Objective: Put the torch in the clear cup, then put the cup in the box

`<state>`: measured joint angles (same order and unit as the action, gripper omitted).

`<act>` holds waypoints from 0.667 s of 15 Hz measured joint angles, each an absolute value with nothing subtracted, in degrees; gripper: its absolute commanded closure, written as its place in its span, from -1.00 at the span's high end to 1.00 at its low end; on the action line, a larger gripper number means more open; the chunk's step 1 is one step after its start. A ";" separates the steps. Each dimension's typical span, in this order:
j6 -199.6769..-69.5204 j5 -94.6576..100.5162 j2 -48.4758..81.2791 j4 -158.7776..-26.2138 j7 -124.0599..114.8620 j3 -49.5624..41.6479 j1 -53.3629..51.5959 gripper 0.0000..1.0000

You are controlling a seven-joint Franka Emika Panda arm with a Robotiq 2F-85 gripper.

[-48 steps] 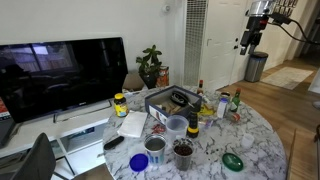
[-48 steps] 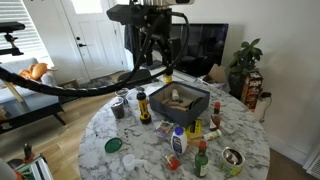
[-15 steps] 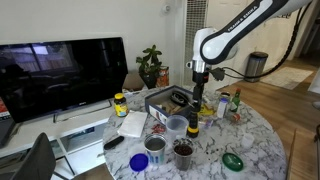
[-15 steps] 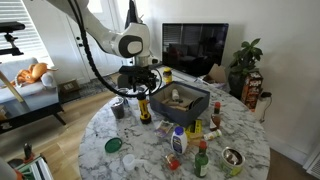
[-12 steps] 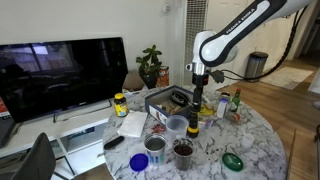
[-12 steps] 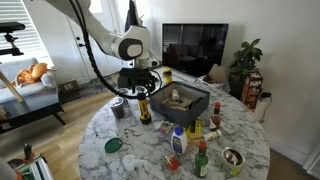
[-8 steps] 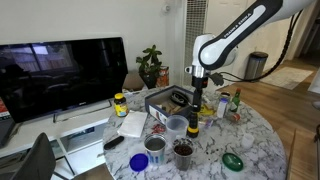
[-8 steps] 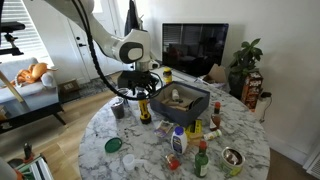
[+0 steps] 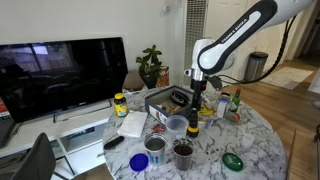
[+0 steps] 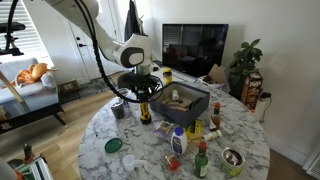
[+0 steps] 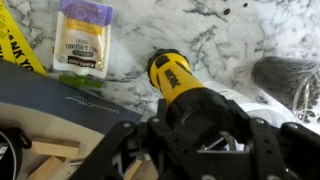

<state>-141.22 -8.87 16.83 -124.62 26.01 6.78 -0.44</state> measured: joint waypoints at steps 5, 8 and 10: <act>-141.14 -8.93 16.62 -124.59 25.89 7.22 -0.24 -0.33; -139.36 -8.81 14.86 -124.44 25.09 7.53 -0.39 -0.33; -135.71 -7.27 12.12 -124.28 22.75 7.54 -0.91 -0.33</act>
